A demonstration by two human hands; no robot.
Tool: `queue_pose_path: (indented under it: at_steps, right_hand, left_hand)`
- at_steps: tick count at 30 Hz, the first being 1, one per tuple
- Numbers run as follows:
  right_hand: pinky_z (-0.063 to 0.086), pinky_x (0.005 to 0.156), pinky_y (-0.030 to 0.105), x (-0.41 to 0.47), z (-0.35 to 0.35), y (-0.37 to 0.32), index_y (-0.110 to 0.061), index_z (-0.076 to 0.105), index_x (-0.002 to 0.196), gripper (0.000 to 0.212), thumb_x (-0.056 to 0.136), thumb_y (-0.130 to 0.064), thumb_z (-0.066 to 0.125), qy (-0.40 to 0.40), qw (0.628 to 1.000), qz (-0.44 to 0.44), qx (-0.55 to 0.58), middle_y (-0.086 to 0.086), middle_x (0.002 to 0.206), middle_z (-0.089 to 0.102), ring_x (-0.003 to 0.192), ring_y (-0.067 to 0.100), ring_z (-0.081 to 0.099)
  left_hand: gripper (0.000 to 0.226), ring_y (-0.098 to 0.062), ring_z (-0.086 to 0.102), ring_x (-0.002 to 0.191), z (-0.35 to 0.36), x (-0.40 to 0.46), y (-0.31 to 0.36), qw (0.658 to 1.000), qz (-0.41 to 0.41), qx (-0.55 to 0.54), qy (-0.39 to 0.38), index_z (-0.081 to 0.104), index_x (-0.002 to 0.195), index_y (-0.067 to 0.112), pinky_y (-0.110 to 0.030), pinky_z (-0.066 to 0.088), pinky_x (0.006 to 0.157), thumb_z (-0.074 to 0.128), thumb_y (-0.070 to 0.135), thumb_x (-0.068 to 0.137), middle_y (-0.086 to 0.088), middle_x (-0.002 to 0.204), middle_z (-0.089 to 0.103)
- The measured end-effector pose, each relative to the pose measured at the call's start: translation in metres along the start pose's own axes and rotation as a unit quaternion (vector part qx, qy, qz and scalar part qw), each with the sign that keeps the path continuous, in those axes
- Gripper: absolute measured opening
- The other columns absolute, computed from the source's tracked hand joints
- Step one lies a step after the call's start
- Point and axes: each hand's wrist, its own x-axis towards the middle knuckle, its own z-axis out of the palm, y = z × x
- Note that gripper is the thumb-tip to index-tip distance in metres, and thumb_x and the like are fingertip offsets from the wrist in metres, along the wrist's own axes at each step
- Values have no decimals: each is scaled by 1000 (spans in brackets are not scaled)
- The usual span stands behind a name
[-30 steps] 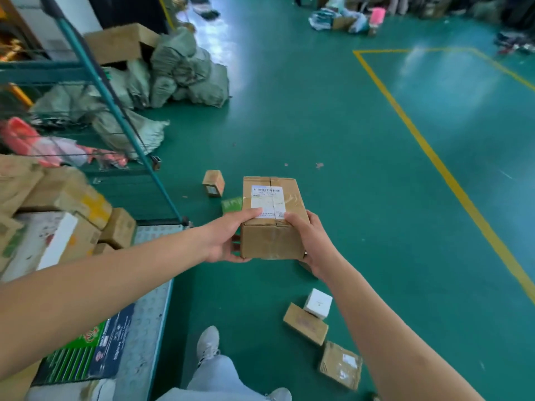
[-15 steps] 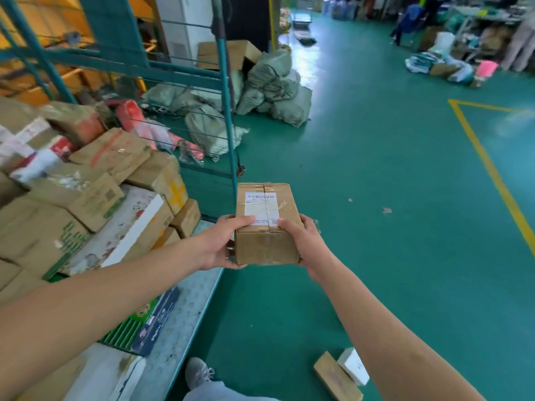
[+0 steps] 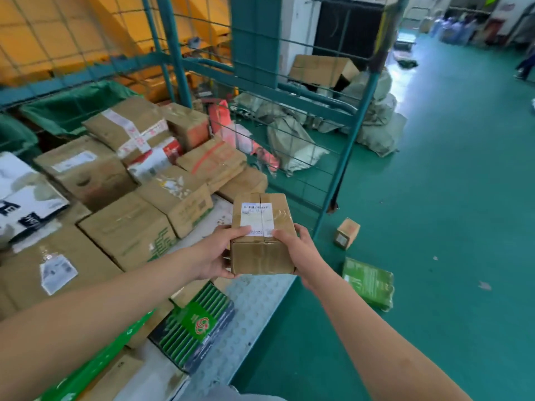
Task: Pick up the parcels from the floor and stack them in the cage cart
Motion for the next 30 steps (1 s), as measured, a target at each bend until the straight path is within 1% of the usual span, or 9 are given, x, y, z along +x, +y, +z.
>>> queue_pose_path:
  at_steps: [2,6,11,14,17,19,24,28,30]
  right_hand:
    - [56,100,51,18,19,-12,-36,40,145,84,71,-57,75,-16,1000,4,-13,-3,125,64,110,21,66]
    - [54,101,52,57,42,-32,-35,39,146,76,82,-51,76,-42,999,10,-30,-4,130,63,113,21,65]
    - [54,101,52,118,58,-52,-37,35,148,95,66,-62,77,-88,993,29,-76,-4,131,61,115,21,64]
    - [56,100,50,157,64,-67,-35,35,150,90,74,-58,77,-120,988,35,-94,-4,133,60,115,21,64]
    - [60,78,38,193,67,-90,-32,38,142,64,91,-44,74,-169,978,40,-113,-5,121,63,105,18,66]
    - [54,65,30,213,70,-108,-33,36,132,51,95,-38,71,-194,972,36,-127,-10,112,61,98,14,66]
    - [62,76,37,260,91,-131,-26,43,147,69,89,-41,78,-270,953,23,-138,-1,119,72,97,18,75]
    - [59,65,30,278,115,-136,-24,44,149,71,89,-40,78,-307,936,35,-167,-2,120,72,93,15,76]
    - [57,61,29,274,126,-139,-26,39,150,70,92,-40,75,-324,928,46,-181,-2,123,69,94,16,74]
  left_hand:
    - [39,-31,66,94,-21,8,10,1000,3,-18,14,64,126,24,-48,61,73,73,42,92,-9,105,69]
    - [42,-35,67,106,-52,35,24,998,-3,-43,36,64,127,25,-59,57,91,74,44,91,-12,117,70]
    - [43,-37,66,113,-69,73,39,993,-20,-91,67,65,126,27,-63,51,99,76,46,89,-14,125,69]
    - [54,-38,66,113,-74,90,52,987,-28,-121,102,63,128,24,-60,56,93,81,48,83,-16,127,68]
    - [49,-37,67,111,-72,101,74,979,-21,-142,147,61,126,23,-53,59,88,77,48,86,-15,124,68]
    - [44,-36,67,110,-71,106,89,973,-20,-155,170,63,122,21,-52,60,89,74,49,89,-15,123,67]
    - [32,-32,65,103,-75,114,112,956,-5,-176,236,63,107,24,-60,55,95,70,51,92,-8,106,69]
    - [42,-34,67,104,-79,112,112,940,-13,-206,270,62,121,21,-56,59,89,70,51,92,-11,115,69]
    - [44,-38,66,110,-84,106,106,931,-20,-225,287,62,123,22,-63,56,92,72,51,91,-13,120,69]
